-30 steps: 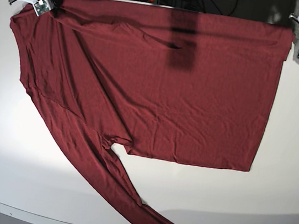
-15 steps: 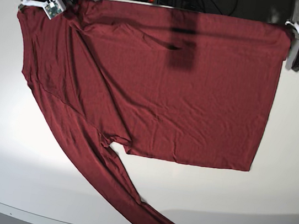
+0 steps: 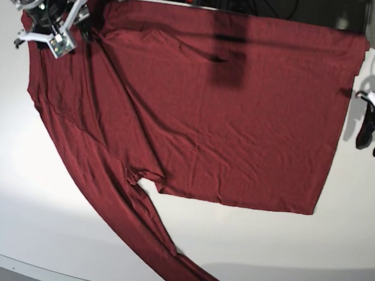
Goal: Fold the T-shirt properly
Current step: 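Release the shirt with the left gripper and move it to the hem corner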
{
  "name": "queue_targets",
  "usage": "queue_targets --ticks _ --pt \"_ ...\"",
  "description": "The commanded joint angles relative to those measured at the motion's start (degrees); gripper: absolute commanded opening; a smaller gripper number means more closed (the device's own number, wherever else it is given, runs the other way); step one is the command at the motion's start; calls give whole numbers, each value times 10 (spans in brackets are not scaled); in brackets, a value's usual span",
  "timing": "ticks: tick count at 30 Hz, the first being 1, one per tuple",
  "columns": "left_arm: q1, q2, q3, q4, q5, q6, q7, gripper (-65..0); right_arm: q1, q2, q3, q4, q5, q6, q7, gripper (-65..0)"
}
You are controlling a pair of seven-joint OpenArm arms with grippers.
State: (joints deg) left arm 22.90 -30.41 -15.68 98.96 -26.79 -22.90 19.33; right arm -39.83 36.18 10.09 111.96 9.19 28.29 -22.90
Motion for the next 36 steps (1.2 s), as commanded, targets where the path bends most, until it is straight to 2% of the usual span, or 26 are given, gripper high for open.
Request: queue_targets --ticks 1,5,8,11,18,24,27,31,36 --pt "-19 -10 -5 -8 -12 2 -14 -394 10 8 5 9 7 -3 5 -401" --pt "-97 -10 -4 -98 -56 -10 -14 -394 47 8 5 9 36 -3 -30 -401" --pt "-160 -10 0 -176 -69 -70 -13 -394 69 8 5 9 34 -2 -52 -402" --pt "-227 -7 19 -252 -67 -93 -7 -394 91 8 4 9 35 -3 -82 -402" --pt "-376 -7 145 -414 -56 -93 -16 -394 105 -8 5 9 30 -3 -97 -402" --pt "-483 2 256 -554 -3 -93 -74 -394 105 -33 5 9 30 -2 -101 -401" --pt "-523 27 273 -625 20 -92 -92 -394 105 -33 5 9 30 -3 -102 -402" --pt "-565 65 273 -705 82 -93 -139 -394 105 -33 5 9 28 -3 -113 -402" --pt "-598 95 273 -752 125 -90 -164 -394 105 -33 5 9 28 -3 -124 -402"
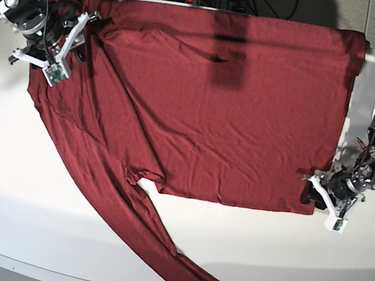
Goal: Fold the T-shirt properly
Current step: 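Release the shirt with the left gripper and move it to the hem corner, then move the right gripper along the shirt side and grasp the hem corner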
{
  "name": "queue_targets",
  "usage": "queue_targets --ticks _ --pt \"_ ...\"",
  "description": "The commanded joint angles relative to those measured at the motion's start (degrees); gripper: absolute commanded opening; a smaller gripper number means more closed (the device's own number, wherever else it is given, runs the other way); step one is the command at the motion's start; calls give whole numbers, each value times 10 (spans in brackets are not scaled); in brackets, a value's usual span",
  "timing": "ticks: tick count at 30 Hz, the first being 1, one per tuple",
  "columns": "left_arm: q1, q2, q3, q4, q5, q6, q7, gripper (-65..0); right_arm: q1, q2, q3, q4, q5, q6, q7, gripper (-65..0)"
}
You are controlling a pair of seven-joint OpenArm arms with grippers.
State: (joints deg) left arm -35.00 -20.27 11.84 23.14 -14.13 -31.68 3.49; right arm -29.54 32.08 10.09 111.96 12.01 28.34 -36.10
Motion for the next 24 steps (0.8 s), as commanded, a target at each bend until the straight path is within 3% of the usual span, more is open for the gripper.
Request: queue_targets --ticks 1,7,9,13,17,24 --pt "-22 -4 -2 3 -2 4 -6 -394 2 8 5 9 0 -3 8 -402" --pt "-23 -2 -2 1 -2 8 -8 -411 2 8 5 9 0 -3 9 -402" --pt "-22 0 -2 1 -2 9 -5 -471 2 8 5 9 0 -3 9 -402" --pt "-12 7 -2 1 -2 19 -5 -650 2 8 5 9 0 -3 9 -402" --pt "-10 16 -2 1 -2 19 28 -650 2 8 5 9 0 -3 11 -402" --pt "-10 9 -2 1 -21 19 24 -650 30 8 5 9 0 -3 25 -402"
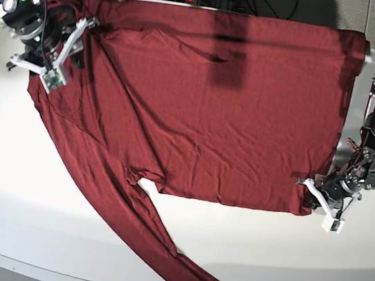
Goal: Fold the T-shirt properly
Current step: 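Move the right gripper along the shirt side and grasp the hem corner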
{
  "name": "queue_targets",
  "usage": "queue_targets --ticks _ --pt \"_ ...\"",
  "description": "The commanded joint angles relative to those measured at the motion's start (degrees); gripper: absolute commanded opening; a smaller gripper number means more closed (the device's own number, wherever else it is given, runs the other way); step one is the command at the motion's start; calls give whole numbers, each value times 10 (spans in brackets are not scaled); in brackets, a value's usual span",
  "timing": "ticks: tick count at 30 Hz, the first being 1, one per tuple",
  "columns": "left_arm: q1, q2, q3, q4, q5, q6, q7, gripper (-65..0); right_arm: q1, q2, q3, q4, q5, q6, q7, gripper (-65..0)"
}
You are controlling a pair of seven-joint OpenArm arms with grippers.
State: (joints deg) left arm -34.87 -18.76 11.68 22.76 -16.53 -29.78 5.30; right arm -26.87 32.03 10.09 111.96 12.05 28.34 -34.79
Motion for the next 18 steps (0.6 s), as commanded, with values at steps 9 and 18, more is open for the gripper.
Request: queue_targets --ticks 9,18 --pt "-13 -5 0 5 -26 0 6 -650 127 8 4 -104 72 -3 9 -401" --pt "-13 0 0 5 -26 0 7 -650 318 8 -13 -276 160 2 -54 -401"
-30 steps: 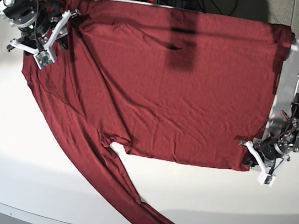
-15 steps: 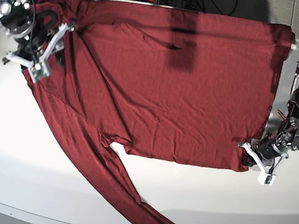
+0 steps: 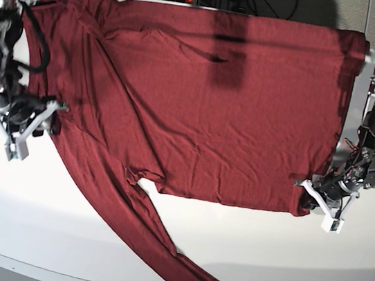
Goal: Fold the T-shirt properly
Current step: 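Move the right gripper along the shirt side and grasp the hem corner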
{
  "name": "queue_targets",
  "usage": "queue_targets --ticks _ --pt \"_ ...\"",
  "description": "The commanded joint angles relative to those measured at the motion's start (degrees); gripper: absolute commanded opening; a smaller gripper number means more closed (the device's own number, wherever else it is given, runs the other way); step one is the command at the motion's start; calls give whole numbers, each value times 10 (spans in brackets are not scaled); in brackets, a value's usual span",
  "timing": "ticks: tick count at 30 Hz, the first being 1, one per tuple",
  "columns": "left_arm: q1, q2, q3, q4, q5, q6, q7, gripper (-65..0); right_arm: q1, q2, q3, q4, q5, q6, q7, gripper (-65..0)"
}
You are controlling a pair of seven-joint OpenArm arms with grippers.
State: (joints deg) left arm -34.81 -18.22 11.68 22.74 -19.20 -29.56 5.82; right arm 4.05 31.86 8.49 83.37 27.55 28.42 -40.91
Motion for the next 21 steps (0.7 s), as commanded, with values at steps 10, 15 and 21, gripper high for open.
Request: queue_targets --ticks 10,15,21 --pt "-14 -5 0 5 1 -2 1 -650 276 2 -178 -240 6 3 -10 -401" --pt "-12 -5 0 5 1 -2 1 -650 391 -45 -216 -392 -57 3 2 -401" --pt "-11 -5 0 5 1 -2 2 -650 491 -113 -217 -573 -208 3 70 -401"
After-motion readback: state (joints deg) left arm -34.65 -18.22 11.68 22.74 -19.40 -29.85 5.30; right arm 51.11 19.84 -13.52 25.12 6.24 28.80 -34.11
